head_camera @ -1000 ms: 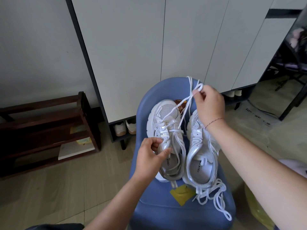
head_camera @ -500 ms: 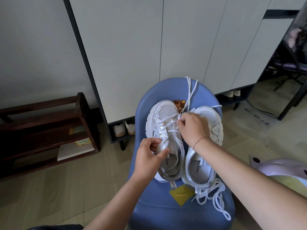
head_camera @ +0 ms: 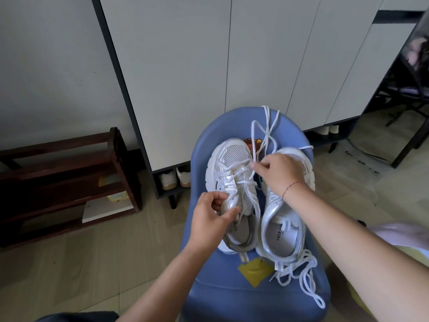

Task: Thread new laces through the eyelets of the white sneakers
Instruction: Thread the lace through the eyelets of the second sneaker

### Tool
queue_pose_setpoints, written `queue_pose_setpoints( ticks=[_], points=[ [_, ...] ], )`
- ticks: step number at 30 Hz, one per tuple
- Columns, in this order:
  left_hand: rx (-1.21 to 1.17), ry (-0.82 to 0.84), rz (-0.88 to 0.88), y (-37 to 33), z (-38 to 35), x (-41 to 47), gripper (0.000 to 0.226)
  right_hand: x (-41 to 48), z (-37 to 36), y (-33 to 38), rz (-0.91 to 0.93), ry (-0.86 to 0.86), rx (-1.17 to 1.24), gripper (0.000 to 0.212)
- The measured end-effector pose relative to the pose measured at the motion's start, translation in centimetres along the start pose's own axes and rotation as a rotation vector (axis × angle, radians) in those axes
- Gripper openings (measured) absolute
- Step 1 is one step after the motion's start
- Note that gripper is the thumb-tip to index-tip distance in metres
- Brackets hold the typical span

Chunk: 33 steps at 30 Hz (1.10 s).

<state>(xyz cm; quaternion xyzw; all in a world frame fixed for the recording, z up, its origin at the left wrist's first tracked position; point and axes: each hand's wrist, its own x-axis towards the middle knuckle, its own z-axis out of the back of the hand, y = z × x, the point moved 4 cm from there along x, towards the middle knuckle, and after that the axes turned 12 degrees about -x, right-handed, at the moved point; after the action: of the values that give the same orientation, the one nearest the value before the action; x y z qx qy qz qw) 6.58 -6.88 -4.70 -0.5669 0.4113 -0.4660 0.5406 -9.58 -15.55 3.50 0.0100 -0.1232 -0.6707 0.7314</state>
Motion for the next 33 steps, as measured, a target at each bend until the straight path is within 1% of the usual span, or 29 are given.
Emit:
queue_pose_setpoints(
  ticks=[2,4,6,8,10,13,15,17,18,20,22,23,25,27,30,33],
  points=[
    [-0.001,0.001,0.001,0.0,0.0,0.0,0.029,-0.6,-0.9,0.6,0.024,0.033,-0.083,0.057],
    [-0.002,0.003,0.002,0.0,0.0,0.0,0.029,-0.8,-1.1,0.9,0.026,-0.024,-0.107,0.056],
    [0.001,0.005,0.003,0.0,0.0,0.0,0.029,-0.9,-1.1,0.9,0.028,-0.075,-0.088,0.054],
    [-0.003,0.006,0.005,-0.1,0.0,-0.1,0.029,-0.7,-0.9,0.8,0.039,-0.124,-0.020,0.052],
    [-0.005,0.007,0.005,0.0,0.0,-0.1,0.029,0.0,0.3,0.5,0.025,-0.228,0.070,0.048],
    [-0.010,0.011,0.000,0.0,0.1,-0.1,0.029,2.0,3.4,-0.8,-0.059,-0.426,0.218,0.037],
    [-0.007,0.008,-0.002,0.0,0.1,0.0,0.029,2.9,5.4,-1.7,-0.094,-0.543,0.271,0.042],
    [-0.010,0.004,-0.001,0.0,0.0,0.0,0.029,3.1,6.1,-2.1,-0.090,-0.592,0.312,0.043],
    [-0.015,0.002,-0.003,0.0,0.0,0.0,0.029,3.0,5.8,-2.1,-0.082,-0.563,0.318,0.043],
    [-0.016,0.000,-0.009,-0.1,-0.1,0.0,0.029,2.4,4.0,-1.7,-0.053,-0.381,0.295,0.048],
    [-0.014,-0.004,-0.011,0.0,-0.1,0.0,0.029,1.1,1.7,-1.2,-0.032,-0.137,0.190,0.050],
    [-0.017,-0.006,-0.012,0.0,-0.1,0.0,0.029,0.4,0.7,-0.8,-0.020,-0.042,0.127,0.050],
    [-0.013,-0.004,-0.009,-0.1,-0.1,0.0,0.029,-0.7,-0.7,-0.2,-0.004,0.062,0.026,0.051],
    [-0.007,-0.004,-0.005,-0.1,-0.1,0.0,0.029,-1.3,-1.2,0.2,-0.030,0.066,0.007,0.044],
    [-0.013,-0.002,-0.009,-0.1,-0.1,0.0,0.029,-1.4,-0.9,0.6,-0.040,-0.012,0.021,0.026],
    [-0.009,-0.001,-0.006,-0.2,-0.1,0.0,0.028,-1.1,-1.0,0.5,-0.039,-0.102,0.107,0.020]
  ],
)
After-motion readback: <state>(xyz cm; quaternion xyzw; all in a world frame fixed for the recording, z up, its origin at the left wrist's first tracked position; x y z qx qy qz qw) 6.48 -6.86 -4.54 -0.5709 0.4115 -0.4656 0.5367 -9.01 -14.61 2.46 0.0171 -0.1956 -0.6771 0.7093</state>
